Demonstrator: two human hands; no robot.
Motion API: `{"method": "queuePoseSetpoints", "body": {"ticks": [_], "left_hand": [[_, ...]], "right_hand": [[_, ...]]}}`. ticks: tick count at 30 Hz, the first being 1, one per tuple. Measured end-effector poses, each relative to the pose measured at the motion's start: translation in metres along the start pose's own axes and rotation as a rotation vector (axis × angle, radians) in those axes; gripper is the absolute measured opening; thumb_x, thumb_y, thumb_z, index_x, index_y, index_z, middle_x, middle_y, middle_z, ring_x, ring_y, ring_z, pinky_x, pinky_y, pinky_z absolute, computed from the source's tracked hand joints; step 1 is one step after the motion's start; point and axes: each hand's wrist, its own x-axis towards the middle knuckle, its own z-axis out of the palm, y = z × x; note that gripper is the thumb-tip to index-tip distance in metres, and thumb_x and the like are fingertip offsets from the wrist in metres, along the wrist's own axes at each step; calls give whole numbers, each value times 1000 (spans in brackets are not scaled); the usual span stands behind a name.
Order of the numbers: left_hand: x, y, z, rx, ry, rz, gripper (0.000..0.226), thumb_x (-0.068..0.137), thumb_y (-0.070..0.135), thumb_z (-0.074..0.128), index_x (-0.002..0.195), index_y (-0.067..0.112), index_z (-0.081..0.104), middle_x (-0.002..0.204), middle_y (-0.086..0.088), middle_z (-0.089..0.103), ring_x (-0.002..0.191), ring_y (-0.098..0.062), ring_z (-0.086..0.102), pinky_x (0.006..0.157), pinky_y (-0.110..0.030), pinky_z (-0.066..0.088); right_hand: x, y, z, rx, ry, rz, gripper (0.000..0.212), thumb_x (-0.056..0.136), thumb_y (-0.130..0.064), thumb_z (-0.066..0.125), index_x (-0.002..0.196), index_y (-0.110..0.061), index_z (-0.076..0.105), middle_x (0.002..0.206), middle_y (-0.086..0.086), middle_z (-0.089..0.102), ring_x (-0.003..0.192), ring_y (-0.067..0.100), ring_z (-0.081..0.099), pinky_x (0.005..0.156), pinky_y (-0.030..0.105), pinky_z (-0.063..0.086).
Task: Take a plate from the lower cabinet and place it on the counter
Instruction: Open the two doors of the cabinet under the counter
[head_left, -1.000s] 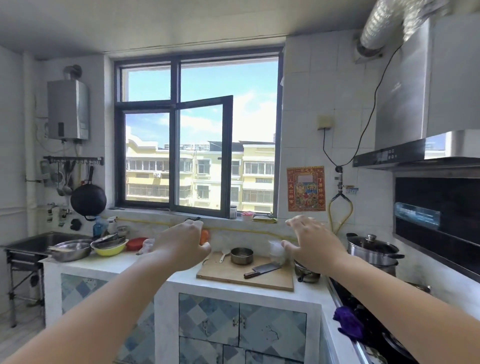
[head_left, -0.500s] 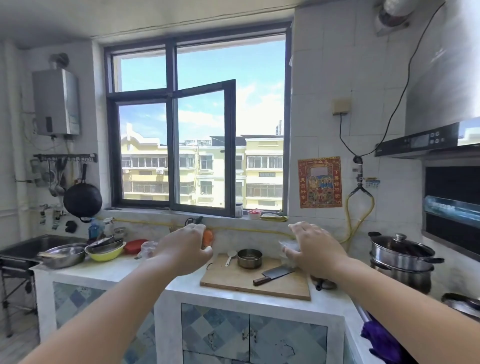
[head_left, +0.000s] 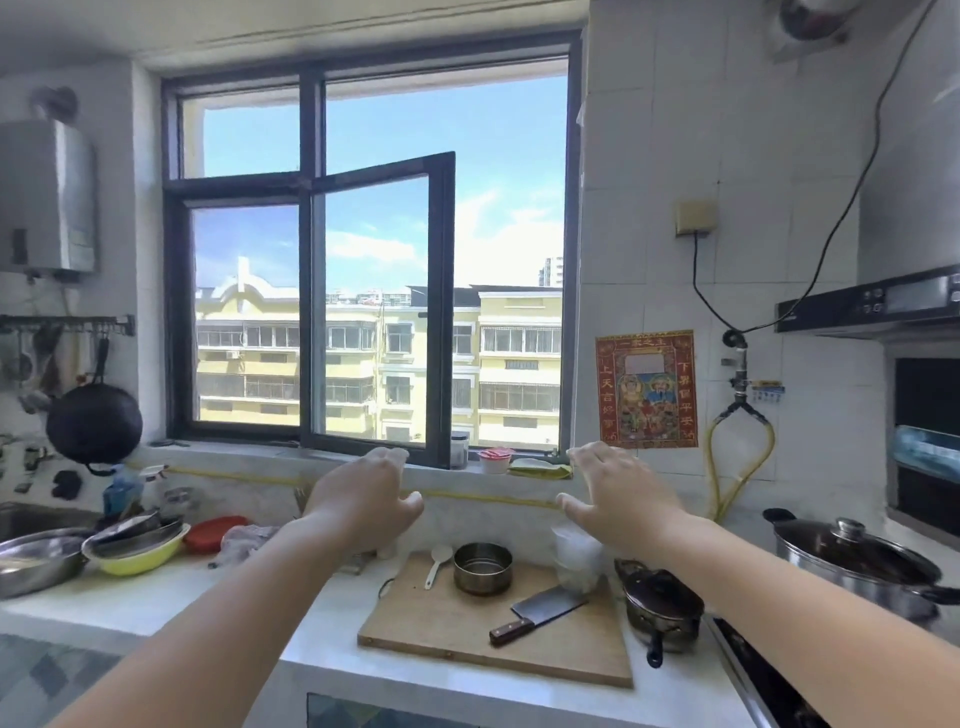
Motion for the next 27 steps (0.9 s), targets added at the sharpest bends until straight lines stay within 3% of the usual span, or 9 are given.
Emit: {"method": "queuePoseSetpoints", "body": {"ticks": [2,6,10,18,24,27], "left_hand": [[16,-6,18,11,-43,-1,30,84,44,45,99,18,49,102,-2,57,84,-18,56,59,-30,44],[54,-26,58,39,-124,-3,58,84,47,46,132,15,41,138,-1,48,112,-19,54,78,-33,50],[97,-48,93,40,-130,20,63,82,49,45,136,16,38,143,0,44,119,-20,51,81,-33,48],[202,-96,158,-33,-142,82,59,82,50,46,131,18,43,135,0,52,108,-18,56,75,-30,49],[260,-128,213,-36,-170,130,57,82,49,44,130,19,44,138,0,51,115,-20,54,83,-35,50],[277,-142,252,-57,-191,150,58,83,50,42,132,20,43,139,1,50,116,-20,54,80,-34,49]], "right_hand": [[16,4,15,-9,-12,6,63,88,-49,45,140,-17,31,146,2,39,134,22,36,109,39,32],[50,9,49,-34,-48,9,65,88,-50,46,141,-17,30,147,2,38,135,22,34,111,38,28],[88,12,82,-54,-59,29,66,88,-50,45,143,-17,28,149,2,35,137,21,32,112,38,27],[185,14,142,-78,-81,102,67,89,-51,41,145,-17,24,153,1,31,140,19,27,114,36,22],[242,15,203,-51,-138,194,65,90,-48,40,146,-16,26,152,1,33,139,19,30,113,36,27],[255,19,244,-7,-191,260,62,92,-45,40,145,-15,27,152,1,33,137,19,32,110,33,27]]}}
